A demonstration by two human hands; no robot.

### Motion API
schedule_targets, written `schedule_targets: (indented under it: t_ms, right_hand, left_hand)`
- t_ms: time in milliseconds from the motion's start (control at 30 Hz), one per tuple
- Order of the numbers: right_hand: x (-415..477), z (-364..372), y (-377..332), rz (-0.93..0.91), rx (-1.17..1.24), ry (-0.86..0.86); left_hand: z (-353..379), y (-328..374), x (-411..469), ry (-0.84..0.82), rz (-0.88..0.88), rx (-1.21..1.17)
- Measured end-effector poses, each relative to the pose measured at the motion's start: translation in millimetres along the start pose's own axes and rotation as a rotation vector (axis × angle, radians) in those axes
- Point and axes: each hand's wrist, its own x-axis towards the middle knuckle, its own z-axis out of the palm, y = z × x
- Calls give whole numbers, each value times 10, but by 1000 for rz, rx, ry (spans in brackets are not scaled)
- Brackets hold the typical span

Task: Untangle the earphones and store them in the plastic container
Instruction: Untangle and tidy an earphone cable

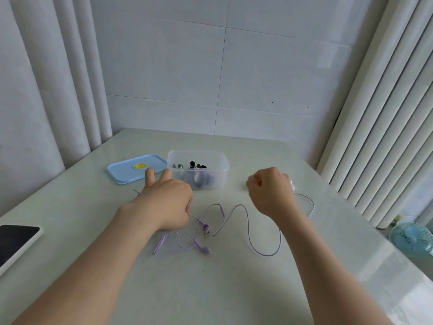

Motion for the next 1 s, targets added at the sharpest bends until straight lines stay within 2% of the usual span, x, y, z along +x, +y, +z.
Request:
schedule_targets:
  t_ms: [133,233,367,433,533,567,767,900,1000]
  right_hand:
    - [30,1,252,204,-303,-50]
    - [69,15,450,288,-343,-12]
    - [113,37,680,355,-259,-51]
    - [116,29,726,343,-293,-62]
    - [128,13,746,331,-340,-43]
    - [129,12,748,325,-349,-35]
    - [137,-32,769,274,-328,-36]
    - [183,-43,764,232,-203,2]
    - [220,-79,733,231,-58,68]
  left_hand:
    - [58,62,20,-20,10,-38]
    - [70,130,12,-14,-7,-30]
    - [83,261,3,225,-40,22]
    - [104,320,31,370,-36,39]
    - [61,463,95,594,53,-6]
    - [30,521,125,607,77,-19]
    - [-50,929,430,416,273,-287]
    - [9,1226,797,320,305,-463]
    - [54,1433,1015,323,297,-537]
